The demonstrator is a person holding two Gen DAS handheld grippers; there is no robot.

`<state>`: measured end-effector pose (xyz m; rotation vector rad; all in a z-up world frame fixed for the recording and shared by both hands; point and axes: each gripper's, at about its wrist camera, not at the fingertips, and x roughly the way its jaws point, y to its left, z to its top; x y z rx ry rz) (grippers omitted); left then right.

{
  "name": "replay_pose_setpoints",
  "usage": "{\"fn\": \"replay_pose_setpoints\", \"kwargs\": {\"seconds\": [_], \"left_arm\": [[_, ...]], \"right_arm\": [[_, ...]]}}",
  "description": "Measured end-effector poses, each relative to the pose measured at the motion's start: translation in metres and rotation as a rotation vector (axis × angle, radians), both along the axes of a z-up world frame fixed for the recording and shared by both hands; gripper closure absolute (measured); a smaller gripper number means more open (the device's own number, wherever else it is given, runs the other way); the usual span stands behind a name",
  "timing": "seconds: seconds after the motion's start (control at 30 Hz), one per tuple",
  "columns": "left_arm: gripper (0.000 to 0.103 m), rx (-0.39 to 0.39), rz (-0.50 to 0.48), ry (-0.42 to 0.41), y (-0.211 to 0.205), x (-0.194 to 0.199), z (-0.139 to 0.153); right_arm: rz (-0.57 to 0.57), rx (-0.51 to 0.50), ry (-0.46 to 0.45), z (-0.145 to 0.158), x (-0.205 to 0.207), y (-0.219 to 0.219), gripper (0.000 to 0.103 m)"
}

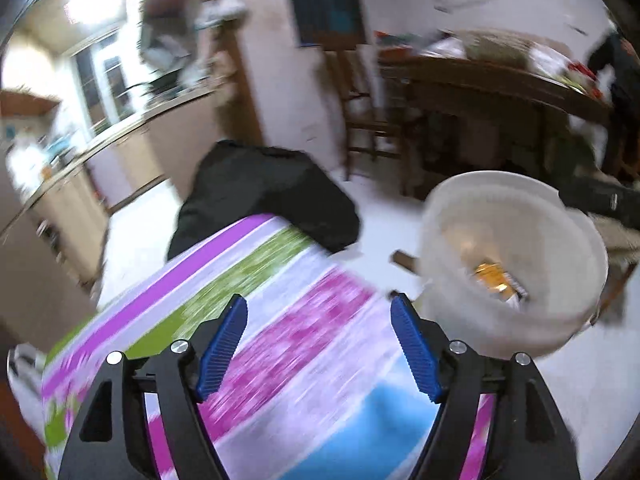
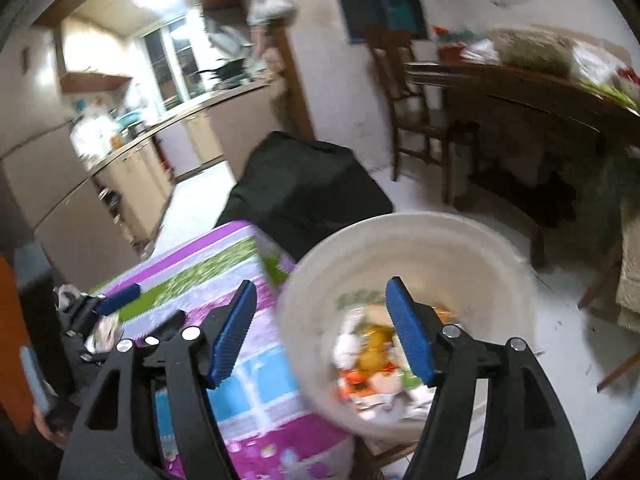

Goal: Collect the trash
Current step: 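Move both tools back over the table toward the grain bag and towel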

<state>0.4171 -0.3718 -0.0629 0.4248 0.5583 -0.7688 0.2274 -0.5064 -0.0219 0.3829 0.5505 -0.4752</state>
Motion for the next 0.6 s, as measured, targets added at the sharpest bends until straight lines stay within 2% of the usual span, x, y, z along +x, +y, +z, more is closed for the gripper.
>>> {"fn": "replay_pose_setpoints", "kwargs": {"seconds": [0.1, 0.23, 0.27, 0.4, 0.43, 0.5, 0.6], "left_arm": [[0.025, -0.047, 0.137, 0.020, 0.072, 0.011, -0.002], [0.024, -0.106, 0.402, 0.033, 0.179, 0.034, -0.008], [0.024, -0.117, 0.499, 0.045, 0.210, 0.042, -0.011], [0.024, -0.159, 0.746, 0.130, 0.298, 0.062, -0.027], [0.024, -0.165, 0.784, 0.150, 0.312, 0.066, -0.030], [0.024, -0.167, 0.835, 0.179, 0.333, 0.074, -0.035], [0.024, -0.181, 0.850, 0.206, 0.340, 0.084, -0.037]], "right_arm": [[0.094, -0.011, 0.012, -0.016, 0.022, 0.036, 0.037], [0.239, 0.009, 0.052, -0.031, 0.066, 0.080, 0.037], [0.280, 0.015, 0.059, -0.035, 0.079, 0.092, 0.037], [0.446, 0.053, 0.081, -0.045, 0.132, 0.143, 0.033], [0.488, 0.068, 0.087, -0.047, 0.148, 0.156, 0.029], [0.544, 0.078, 0.107, -0.051, 0.175, 0.180, 0.028], [0.617, 0.057, 0.153, -0.061, 0.214, 0.214, 0.028]]}}
